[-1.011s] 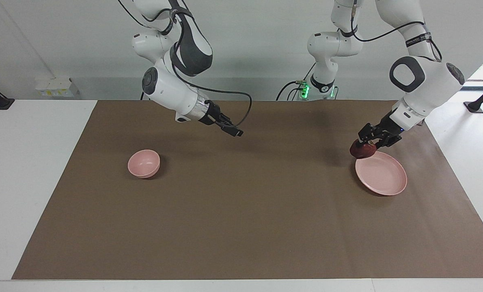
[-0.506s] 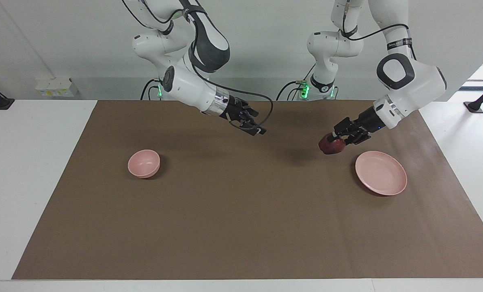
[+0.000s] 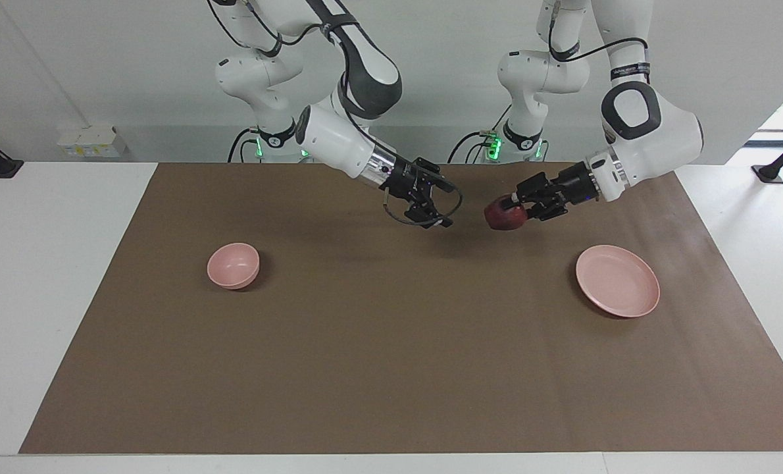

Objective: Move apple from plate to bowl
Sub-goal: 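Lift the apple with the left gripper toward the approaching right gripper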

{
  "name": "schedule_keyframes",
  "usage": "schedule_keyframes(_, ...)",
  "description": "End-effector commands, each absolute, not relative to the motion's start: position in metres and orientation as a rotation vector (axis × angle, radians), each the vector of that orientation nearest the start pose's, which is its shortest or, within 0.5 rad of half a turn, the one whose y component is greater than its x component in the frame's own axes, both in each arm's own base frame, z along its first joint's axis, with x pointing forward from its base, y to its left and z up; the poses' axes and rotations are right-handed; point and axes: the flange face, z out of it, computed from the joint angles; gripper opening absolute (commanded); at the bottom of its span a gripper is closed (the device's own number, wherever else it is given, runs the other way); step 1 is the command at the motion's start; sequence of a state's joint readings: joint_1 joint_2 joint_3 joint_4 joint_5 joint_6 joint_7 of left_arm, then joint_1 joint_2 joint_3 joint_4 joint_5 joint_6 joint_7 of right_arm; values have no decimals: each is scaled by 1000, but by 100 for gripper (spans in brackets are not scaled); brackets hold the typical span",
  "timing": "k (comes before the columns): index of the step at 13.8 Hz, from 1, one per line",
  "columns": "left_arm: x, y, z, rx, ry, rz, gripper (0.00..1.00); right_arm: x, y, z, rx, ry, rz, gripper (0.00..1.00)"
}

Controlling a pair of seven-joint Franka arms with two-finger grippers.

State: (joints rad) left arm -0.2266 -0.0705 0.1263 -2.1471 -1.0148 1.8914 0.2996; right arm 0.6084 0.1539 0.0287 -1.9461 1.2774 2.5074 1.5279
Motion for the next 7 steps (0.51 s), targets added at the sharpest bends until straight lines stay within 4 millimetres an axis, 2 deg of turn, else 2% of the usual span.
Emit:
schedule_keyframes(1, 500, -134, 457, 2141, 75, -120, 0, 506, 386, 446, -1332, 1839, 827, 100)
schedule_keyframes(2, 500, -137, 459, 2129, 83, -116, 0, 500, 396, 443, -1368, 1818, 825, 100)
schedule_keyframes(5, 499, -144, 460, 2118, 91, -134, 0, 488, 399, 439, -1450, 1759, 813, 100)
schedule_keyframes(7, 494, -157, 461, 2113, 91, -173, 0, 481, 412, 435, -1483, 1737, 806, 100)
